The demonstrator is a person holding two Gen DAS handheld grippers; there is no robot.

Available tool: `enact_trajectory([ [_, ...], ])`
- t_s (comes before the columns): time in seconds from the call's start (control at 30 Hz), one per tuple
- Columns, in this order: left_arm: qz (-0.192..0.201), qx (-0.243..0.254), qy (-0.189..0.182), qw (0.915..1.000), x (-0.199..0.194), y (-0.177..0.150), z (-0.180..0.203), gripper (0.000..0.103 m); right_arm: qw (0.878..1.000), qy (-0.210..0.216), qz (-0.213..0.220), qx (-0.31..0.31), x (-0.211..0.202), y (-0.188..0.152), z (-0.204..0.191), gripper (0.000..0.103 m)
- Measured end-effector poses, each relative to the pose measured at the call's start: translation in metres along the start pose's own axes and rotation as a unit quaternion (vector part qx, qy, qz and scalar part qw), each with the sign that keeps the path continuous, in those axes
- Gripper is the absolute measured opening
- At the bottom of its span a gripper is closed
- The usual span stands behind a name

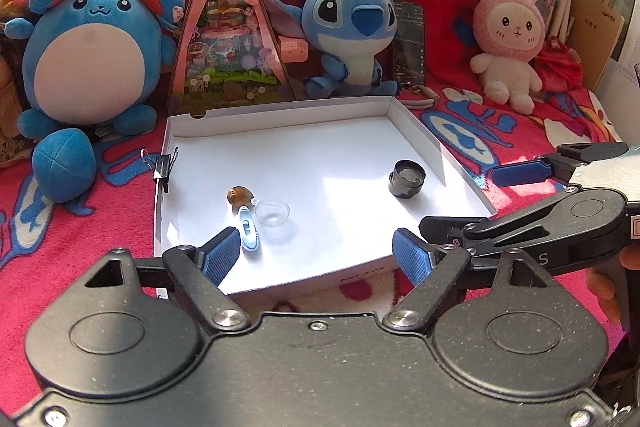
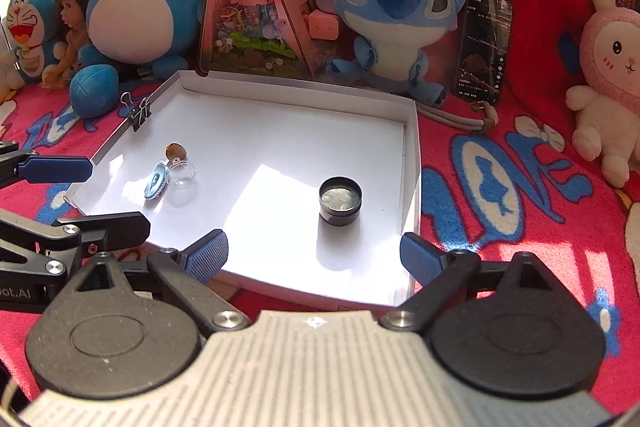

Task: Organize rigid objects
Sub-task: 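Withdraw both tools from the box toward the red markers on the blanket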

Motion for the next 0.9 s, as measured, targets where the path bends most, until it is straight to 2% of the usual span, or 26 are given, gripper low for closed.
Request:
enact_trajectory([
  [0.37, 0.014, 0.004, -0.009, 0.9999, -0.033, -0.026, 0.005, 0.083, 0.999, 0.008, 0.035, -0.027, -0.033, -0.024, -0.010, 0.100],
  [0.9, -0.008, 0.010, -0.020, 0.9997, -0.044, -0.070, 0.017, 0.083, 0.998, 0.005, 0.049, -0.049, -0.049, -0.072, -0.010, 0.100],
])
Point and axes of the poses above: each gripper's, at about its wrist camera, not at the fingertips, and x roughly the way its jaws point, z to its right, y to its top, the point moved 7 cm from there along x, roughly the way its jaws point, and after that the axes turned 7 degrees about z, right-handed, at the moved point
